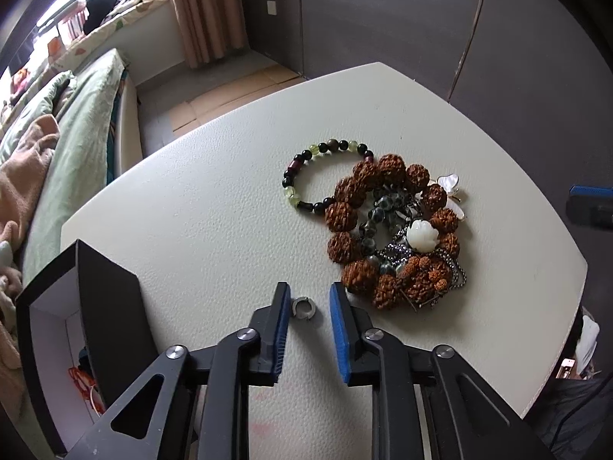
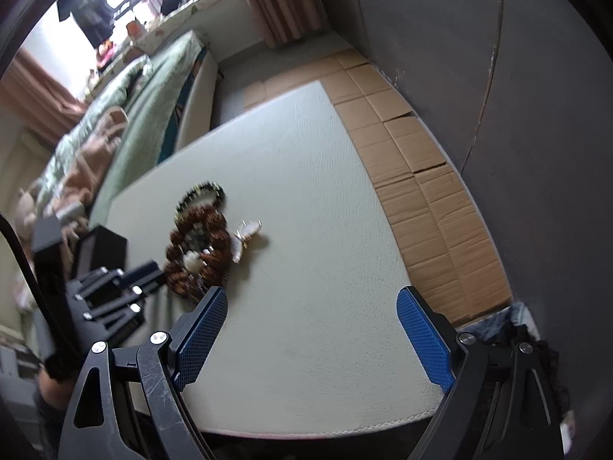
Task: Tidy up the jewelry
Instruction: 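Close the left gripper on the small silver ring on the table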
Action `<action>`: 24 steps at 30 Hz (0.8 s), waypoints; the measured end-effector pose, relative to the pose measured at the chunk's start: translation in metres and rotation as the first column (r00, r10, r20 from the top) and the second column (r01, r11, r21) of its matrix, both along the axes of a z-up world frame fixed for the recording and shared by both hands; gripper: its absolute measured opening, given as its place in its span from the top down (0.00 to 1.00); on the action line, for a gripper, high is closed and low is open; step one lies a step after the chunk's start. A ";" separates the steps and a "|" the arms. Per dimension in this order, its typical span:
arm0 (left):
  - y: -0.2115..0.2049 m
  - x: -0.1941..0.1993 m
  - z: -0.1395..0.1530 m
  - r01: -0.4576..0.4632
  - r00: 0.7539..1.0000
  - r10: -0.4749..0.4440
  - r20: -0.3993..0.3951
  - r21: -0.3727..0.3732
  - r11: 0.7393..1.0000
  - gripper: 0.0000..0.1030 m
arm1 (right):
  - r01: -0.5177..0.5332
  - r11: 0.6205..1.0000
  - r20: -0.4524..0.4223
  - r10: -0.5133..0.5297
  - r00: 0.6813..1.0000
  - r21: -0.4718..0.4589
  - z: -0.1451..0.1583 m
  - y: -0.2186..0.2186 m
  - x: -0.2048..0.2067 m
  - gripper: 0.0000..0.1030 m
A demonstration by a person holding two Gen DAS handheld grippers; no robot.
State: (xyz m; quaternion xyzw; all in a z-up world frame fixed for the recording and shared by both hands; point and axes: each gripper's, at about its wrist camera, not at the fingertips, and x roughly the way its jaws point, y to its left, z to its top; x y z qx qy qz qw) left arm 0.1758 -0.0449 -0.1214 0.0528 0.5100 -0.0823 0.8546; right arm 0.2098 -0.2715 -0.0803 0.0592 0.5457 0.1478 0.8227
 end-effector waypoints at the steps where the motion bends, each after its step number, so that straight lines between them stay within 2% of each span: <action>1: -0.001 0.000 0.000 0.000 1.000 0.000 0.002 0.000 1.000 0.87 | -0.013 1.000 -0.001 0.013 1.000 -0.018 -0.002 0.003 0.000 0.11; 5: 0.000 -0.001 0.002 -0.013 1.000 0.013 -0.003 -0.009 1.000 0.87 | -0.064 0.996 0.007 0.064 0.998 -0.058 -0.005 0.010 -0.003 0.12; 10: 0.004 -0.004 0.016 -0.031 0.999 0.031 0.038 -0.012 0.999 0.87 | -0.107 0.986 0.023 0.110 0.994 -0.125 -0.008 0.016 -0.005 0.12; 19: 0.024 -0.016 0.041 -0.080 0.992 0.087 0.092 -0.082 0.993 0.87 | -0.200 0.953 0.075 0.222 0.972 -0.228 -0.013 0.025 -0.006 0.12; 24: 0.039 -0.023 0.056 -0.099 0.986 0.114 0.124 -0.123 0.987 0.87 | -0.247 0.926 0.071 0.278 0.958 -0.285 -0.023 0.040 -0.004 0.19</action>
